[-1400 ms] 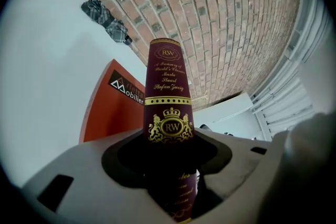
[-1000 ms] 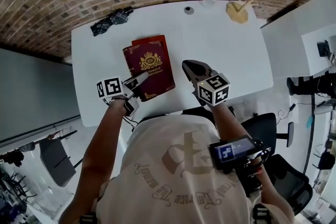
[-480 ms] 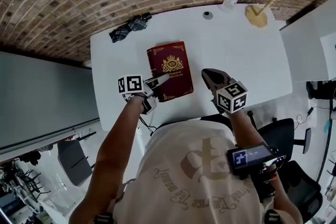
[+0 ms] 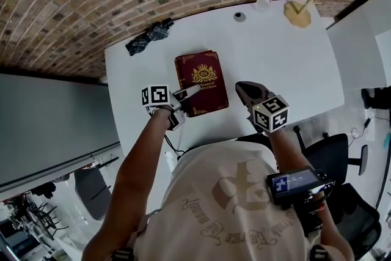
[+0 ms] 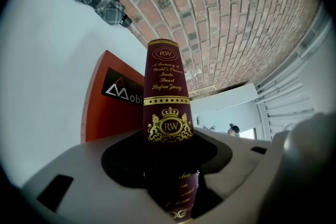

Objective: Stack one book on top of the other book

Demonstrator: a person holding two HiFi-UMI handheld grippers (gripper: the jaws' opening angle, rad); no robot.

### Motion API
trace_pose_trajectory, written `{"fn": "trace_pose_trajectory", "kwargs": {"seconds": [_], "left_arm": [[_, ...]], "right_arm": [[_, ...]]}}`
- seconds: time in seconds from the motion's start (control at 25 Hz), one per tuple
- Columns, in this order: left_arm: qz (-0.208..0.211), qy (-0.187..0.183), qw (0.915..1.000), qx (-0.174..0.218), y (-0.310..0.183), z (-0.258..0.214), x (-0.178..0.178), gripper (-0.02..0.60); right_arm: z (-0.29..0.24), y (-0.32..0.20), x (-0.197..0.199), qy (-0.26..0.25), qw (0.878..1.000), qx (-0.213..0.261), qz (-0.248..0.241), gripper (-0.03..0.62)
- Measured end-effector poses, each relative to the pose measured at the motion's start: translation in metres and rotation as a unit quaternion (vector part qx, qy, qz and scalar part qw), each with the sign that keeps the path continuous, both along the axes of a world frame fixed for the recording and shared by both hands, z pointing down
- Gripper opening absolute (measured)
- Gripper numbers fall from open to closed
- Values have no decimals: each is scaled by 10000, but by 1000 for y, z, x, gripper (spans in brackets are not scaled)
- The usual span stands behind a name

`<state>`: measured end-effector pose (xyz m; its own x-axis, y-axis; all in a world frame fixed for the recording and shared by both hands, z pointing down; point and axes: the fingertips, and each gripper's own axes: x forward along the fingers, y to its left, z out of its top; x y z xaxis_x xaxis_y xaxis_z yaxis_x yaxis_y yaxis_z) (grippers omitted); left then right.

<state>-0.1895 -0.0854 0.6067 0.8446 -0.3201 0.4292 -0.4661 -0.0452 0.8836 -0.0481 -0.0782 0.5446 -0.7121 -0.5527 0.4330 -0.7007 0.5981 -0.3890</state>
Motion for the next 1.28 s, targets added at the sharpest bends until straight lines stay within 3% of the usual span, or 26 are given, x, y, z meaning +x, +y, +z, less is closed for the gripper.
{"fn": "trace_pose_trajectory", "kwargs": {"seconds": [0.24, 0.56, 0.72, 0.88, 1.04, 1.28], "left_arm": [[-97, -168, 9995, -267, 1, 10, -7, 232], [48, -706, 9965, -439, 1, 19, -13, 253], [20, -1283, 9903, -539, 5, 29, -26, 302], [-33, -1632, 9850, -559, 7, 33, -33, 321], [86, -2304, 9721, -435, 7, 41, -48, 327], [124, -2374, 9708, -316, 7, 38, -49, 314]], "right_arm": [[3, -4, -4, -35, 10000, -35, -69, 21], [6, -8, -14, -60, 9998, -81, -194, 21], [8, -9, -19, -92, 9996, -100, -238, 21], [11, -9, -20, -110, 9995, -132, -249, 21], [13, -10, -22, -125, 9995, -142, -255, 21], [14, -12, -20, -152, 9994, -183, -237, 21]]}}
